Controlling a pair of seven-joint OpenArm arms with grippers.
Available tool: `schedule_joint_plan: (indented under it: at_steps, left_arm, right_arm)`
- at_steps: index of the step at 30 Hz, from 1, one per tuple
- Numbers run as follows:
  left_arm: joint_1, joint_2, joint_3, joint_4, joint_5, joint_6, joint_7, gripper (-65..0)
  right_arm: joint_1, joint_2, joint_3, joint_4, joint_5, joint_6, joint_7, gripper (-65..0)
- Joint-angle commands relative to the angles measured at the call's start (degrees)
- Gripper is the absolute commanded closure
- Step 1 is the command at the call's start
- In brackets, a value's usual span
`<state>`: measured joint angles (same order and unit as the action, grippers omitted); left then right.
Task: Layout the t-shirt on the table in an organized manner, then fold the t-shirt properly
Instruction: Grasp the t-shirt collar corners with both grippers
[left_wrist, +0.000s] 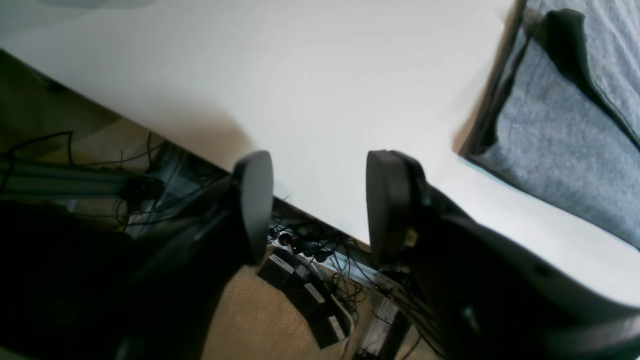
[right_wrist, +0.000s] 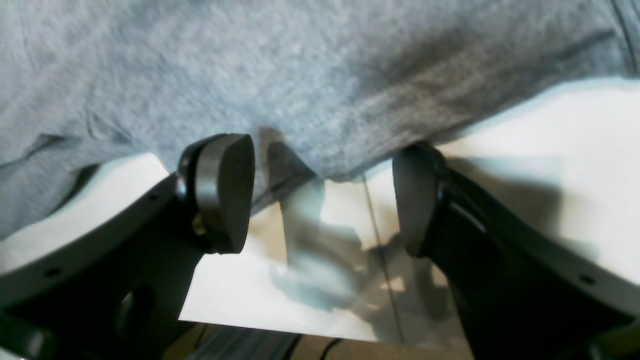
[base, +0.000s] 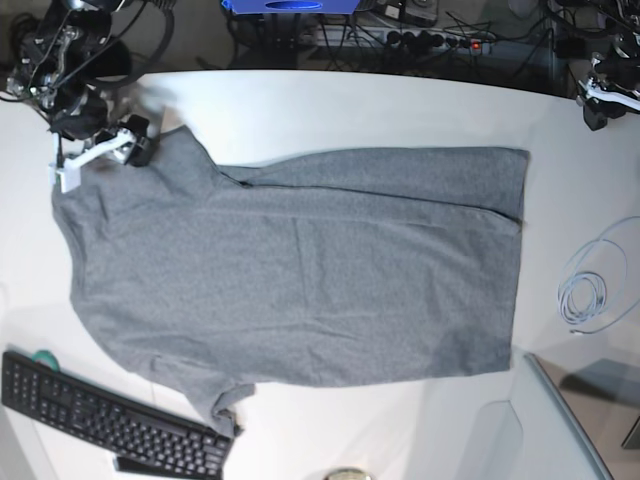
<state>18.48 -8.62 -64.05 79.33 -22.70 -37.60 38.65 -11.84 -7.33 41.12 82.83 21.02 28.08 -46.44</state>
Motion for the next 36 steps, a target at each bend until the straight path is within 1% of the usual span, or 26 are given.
schedule_joint_plan:
  at_steps: [1,2,3,4,5,9,12,14,19,25,27,30,32,34,36]
  left_arm:
    - [0.29,-1.18,-0.52,-0.34,-0.55,-0.15,-0.9,-28.3]
    - [0.2,-1.18,-0.61,-1.04,-0.55,-0.15,-0.9,-28.3]
    - [0.2,-1.18,-0.61,-1.66,-0.55,-0.15,-0.9,-28.3]
    - [0.2,-1.18,-0.61,-2.1,-0.55,-0.15,-0.9,-28.3]
    - [0.2,-1.18,-0.61,-2.27,-0.55,-0.15,-0.9,-28.3]
    - [0.2,-1.18,-0.43,-2.45,-0.55,-0.15,-0.9,-28.3]
    - [0.11,-1.18,-0.34,-2.27,-0.55,-0.15,-0.9,-28.3]
    - [0.11,-1.18,-0.26,-2.27,-0.47,-0.15,-0.9,-28.3]
    - [0.03,-1.18,-0.08,-2.45,-0.47,-0.15,-0.9,-28.3]
    - [0.55,-1.18,6.78,-1.92,-0.47,-0.15,-0.9,-28.3]
    - [0.64,-1.18,8.45,-1.92,-0.47,-0.15,-0.9,-28.3]
    - [0.73,-1.18,10.47,-1.92,-0.47,-0.15,-0.9,-28.3]
    - [0.73,-1.18,10.91,-1.92,-0.47,-0.15,-0.9,-28.3]
    - [0.73,-1.18,10.91,-1.92,-0.47,-0.15,-0.9,-28.3]
    - [0.73,-1.18,10.91,-1.92,-0.47,-0.15,-0.9,-28.3]
  right_arm:
    - [-0.16,0.17,-0.02,0.29,-0.14,0.28,-0.38,-41.0]
    - [-0.16,0.17,-0.11,0.29,-0.14,0.28,-0.2,-40.4]
    - [-0.16,0.17,-0.11,0.38,-0.14,0.28,-0.2,-38.0]
    - [-0.16,0.17,-0.11,0.47,-0.14,0.28,-0.38,-33.9]
    - [-0.16,0.17,-0.2,0.47,-0.14,0.28,-0.47,-28.7]
    - [-0.16,0.17,-0.2,0.56,-0.14,0.28,-0.55,0.0]
    - [-0.16,0.17,-0.2,0.82,-0.14,0.28,-1.61,-1.5]
    - [-0.16,0.17,-0.2,3.02,-0.14,0.28,-3.63,0.0]
    - [1.86,0.26,-2.05,8.65,-0.14,-0.16,-9.43,-0.2]
    - [8.54,0.52,-3.72,8.82,-0.58,-0.43,-13.74,-0.3]
    - [10.91,1.14,-4.24,8.73,-0.58,-2.71,-14.18,-0.3]
    - [13.81,2.81,-8.11,8.12,-0.58,-6.05,-13.65,-0.3]
    - [16.63,4.48,-10.05,6.1,-0.58,-7.11,-13.65,-0.3]
    - [19.53,5.62,-10.49,2.49,-0.58,-7.81,-13.56,-0.3]
    - [21.81,6.67,-10.84,-1.2,-0.58,-8.34,-11.89,-0.3]
